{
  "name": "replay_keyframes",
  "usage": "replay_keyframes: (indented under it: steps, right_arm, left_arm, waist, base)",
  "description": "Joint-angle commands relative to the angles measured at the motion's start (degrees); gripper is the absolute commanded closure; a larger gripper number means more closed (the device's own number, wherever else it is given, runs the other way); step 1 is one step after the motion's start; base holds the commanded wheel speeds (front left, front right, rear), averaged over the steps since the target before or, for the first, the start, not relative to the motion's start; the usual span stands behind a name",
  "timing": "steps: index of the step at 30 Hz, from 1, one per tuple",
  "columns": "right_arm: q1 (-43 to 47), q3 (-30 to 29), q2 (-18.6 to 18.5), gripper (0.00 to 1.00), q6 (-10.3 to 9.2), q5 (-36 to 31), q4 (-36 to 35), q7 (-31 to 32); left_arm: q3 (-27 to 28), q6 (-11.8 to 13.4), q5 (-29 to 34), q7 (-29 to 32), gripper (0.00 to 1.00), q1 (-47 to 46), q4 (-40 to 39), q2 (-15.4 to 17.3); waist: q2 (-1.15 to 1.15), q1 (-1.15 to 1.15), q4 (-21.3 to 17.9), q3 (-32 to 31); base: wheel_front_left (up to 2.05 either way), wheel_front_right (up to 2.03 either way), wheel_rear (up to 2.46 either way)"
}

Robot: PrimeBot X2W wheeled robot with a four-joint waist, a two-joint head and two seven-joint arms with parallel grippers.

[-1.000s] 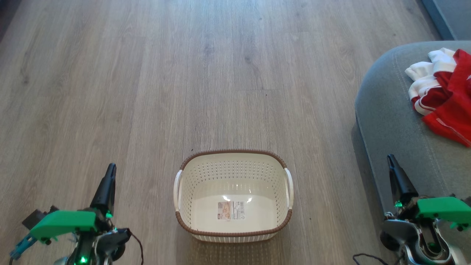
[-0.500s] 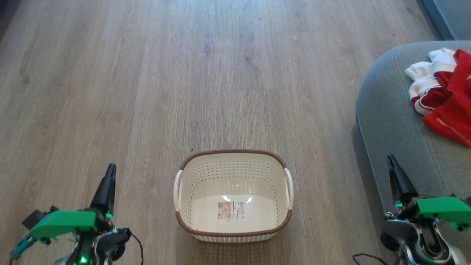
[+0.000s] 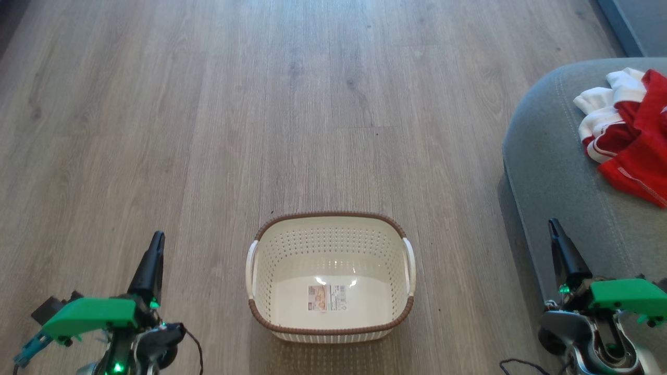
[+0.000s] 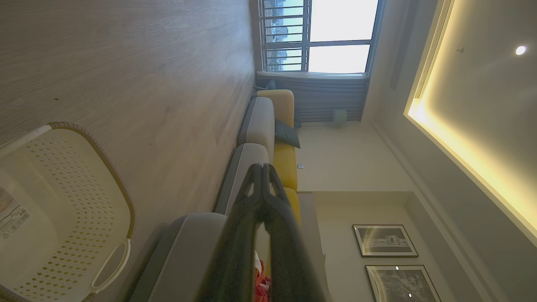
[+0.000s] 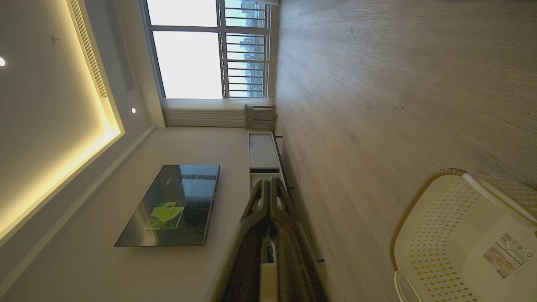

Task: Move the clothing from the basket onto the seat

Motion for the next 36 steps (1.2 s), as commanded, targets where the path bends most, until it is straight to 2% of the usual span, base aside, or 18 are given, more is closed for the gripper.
replay_keyframes:
  steps: [1, 36]
  right_arm:
    - [-2.1, 1.0, -0.2, 1.0, 0.0, 0.3, -2.3, 0.2]
    - [-2.1, 1.0, -0.2, 1.0, 0.0, 0.3, -2.3, 0.2]
  left_arm:
    - [1.9, -0.5, -0.4, 0.4, 1.0, -1.9, -1.9, 0.5]
    - [1.9, -0.5, -0.4, 0.4, 1.0, -1.9, -2.0, 0.5]
  waist:
    - [0.0, 0.0, 0.0, 0.0]
    - [0.0, 0.0, 0.0, 0.0]
  base:
    - [0.0, 0.0, 0.0]
    - [0.0, 0.0, 0.0]
